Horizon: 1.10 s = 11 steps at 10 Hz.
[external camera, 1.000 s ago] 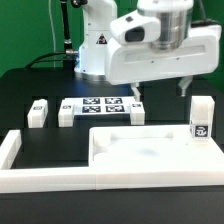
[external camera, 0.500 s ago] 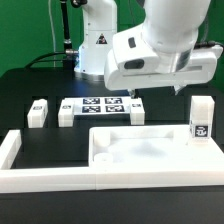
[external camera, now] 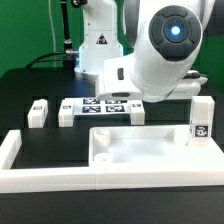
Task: Assemble desk
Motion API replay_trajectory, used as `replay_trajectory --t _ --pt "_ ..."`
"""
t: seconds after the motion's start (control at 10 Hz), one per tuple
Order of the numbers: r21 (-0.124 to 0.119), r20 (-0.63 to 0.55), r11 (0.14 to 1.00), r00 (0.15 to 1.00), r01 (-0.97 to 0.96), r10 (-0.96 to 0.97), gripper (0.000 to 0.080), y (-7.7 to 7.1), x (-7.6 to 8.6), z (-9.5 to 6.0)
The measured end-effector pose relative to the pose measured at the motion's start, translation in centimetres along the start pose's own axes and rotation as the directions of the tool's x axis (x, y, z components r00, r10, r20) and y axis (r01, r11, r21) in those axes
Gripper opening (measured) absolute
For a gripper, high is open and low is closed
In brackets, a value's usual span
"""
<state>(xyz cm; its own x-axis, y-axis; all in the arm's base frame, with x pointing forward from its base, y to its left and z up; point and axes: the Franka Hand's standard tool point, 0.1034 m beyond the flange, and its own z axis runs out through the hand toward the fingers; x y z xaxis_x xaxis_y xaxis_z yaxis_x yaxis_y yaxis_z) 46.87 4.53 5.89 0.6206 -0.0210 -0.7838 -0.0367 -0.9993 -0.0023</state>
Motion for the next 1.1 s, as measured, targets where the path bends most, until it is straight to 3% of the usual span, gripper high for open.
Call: replay_trajectory --t 0.2,0.4,0.7,0.9,1.1 --pt "0.002 0.001 1.000 1.000 -0.001 0.001 0.0649 0.0 0.1 0.3" --pt "-0.002 0.017 1.000 1.000 -0.013 0.013 0.0649 0.2 1.0 3.2" --pt "0.004 0.037 1.000 0.999 -0.029 0.029 0.0649 0.1 1.4 5.7" --pt "0.003 0.038 0.999 0.999 -0.033 0.032 0.0649 0.2 1.5 5.8" --pt "0.004 0.038 0.999 0.999 -0.033 0.033 0.0381 0.2 1.5 5.8"
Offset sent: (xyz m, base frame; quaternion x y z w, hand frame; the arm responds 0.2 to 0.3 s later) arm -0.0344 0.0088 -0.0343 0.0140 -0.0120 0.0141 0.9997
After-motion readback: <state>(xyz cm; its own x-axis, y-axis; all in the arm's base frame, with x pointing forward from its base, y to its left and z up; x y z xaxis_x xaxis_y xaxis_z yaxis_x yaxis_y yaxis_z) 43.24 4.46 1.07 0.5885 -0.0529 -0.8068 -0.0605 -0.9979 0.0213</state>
